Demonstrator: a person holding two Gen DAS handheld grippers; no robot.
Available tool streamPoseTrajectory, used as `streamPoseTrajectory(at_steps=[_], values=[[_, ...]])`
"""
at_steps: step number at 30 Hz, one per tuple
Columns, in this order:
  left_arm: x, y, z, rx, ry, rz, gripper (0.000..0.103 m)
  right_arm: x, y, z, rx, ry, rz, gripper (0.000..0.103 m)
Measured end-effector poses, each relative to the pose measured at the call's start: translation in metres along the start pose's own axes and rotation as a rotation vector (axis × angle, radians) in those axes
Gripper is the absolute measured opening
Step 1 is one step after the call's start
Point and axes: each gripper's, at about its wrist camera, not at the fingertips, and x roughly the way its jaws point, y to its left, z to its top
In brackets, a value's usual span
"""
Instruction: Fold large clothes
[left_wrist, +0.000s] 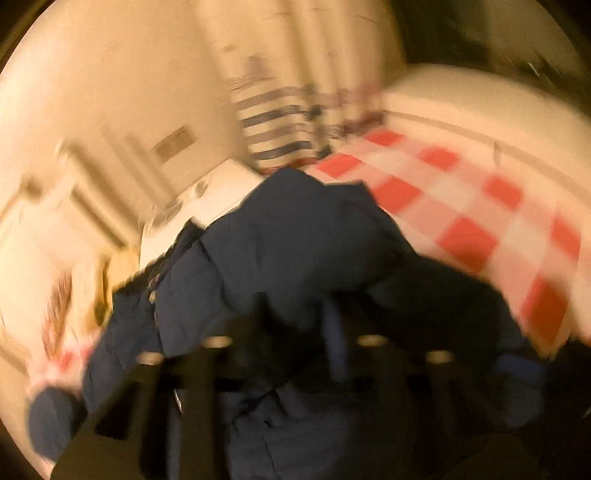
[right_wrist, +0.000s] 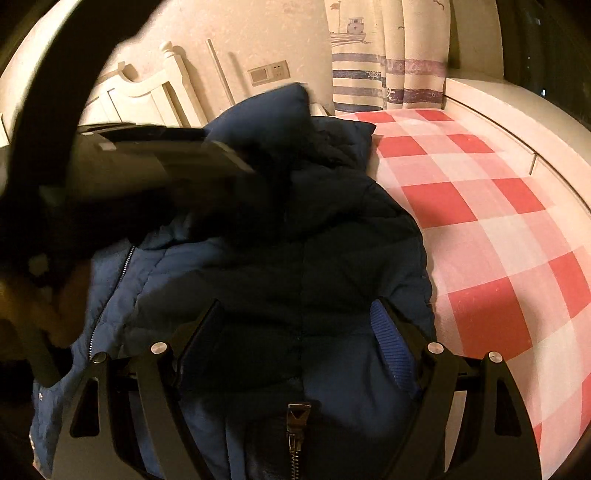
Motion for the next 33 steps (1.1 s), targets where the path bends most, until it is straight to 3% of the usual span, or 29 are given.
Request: streamPoseTrajectory(at_steps=[4, 6, 9, 16, 22, 24, 25, 26, 28, 31, 33], values=[[-0.034, 0.07, -0.006, -0.309, -0.11, -0.104, 0.013, -0.003, -0.001, -0.001, 0.005, -0.005, -0.02, 0.079], [-0.05, 0.118, -0.021, -0.47, -0.141, -0.164, 0.013, -0.002, 0.0, -0.001, 0.003, -0.002, -0.029, 0.08], [-0.062, 0.174, -0.052, -0.631, -0.15, -0.206, 0.013, 0.0, 0.004, -0.001, -0.019, 0.007, -0.053, 0.081], [-0.052, 0.26, -0.148, -0.81, -0.067, -0.12, 0.013, 0.003, 0.008, -0.001, -0.039, 0.018, -0.071, 0.083], [-0.035, 0.295, -0.223, -0.959, 0.035, -0.078, 0.011, 0.005, 0.007, -0.001, -0.042, 0.023, -0.069, 0.085], [-0.036, 0.302, -0.239, -1.012, 0.03, -0.103, 0.017, 0.006, 0.008, 0.0, -0.045, 0.026, -0.071, 0.085], [-0.036, 0.304, -0.243, -1.027, 0.024, -0.12, 0.032, 0.006, 0.009, 0.0, -0.046, 0.025, -0.072, 0.086], [-0.036, 0.307, -0.247, -1.043, 0.017, -0.143, 0.056, 0.006, 0.009, 0.0, -0.047, 0.027, -0.072, 0.086], [-0.038, 0.313, -0.249, -1.082, -0.01, -0.172, 0.08, 0.006, 0.009, -0.001, -0.051, 0.028, -0.074, 0.086], [-0.032, 0.315, -0.248, -1.109, -0.016, -0.216, 0.074, 0.007, 0.011, -0.001, -0.053, 0.029, -0.078, 0.087], [-0.023, 0.317, -0.245, -1.125, 0.007, -0.204, 0.048, 0.007, 0.012, -0.001, -0.053, 0.03, -0.081, 0.087]])
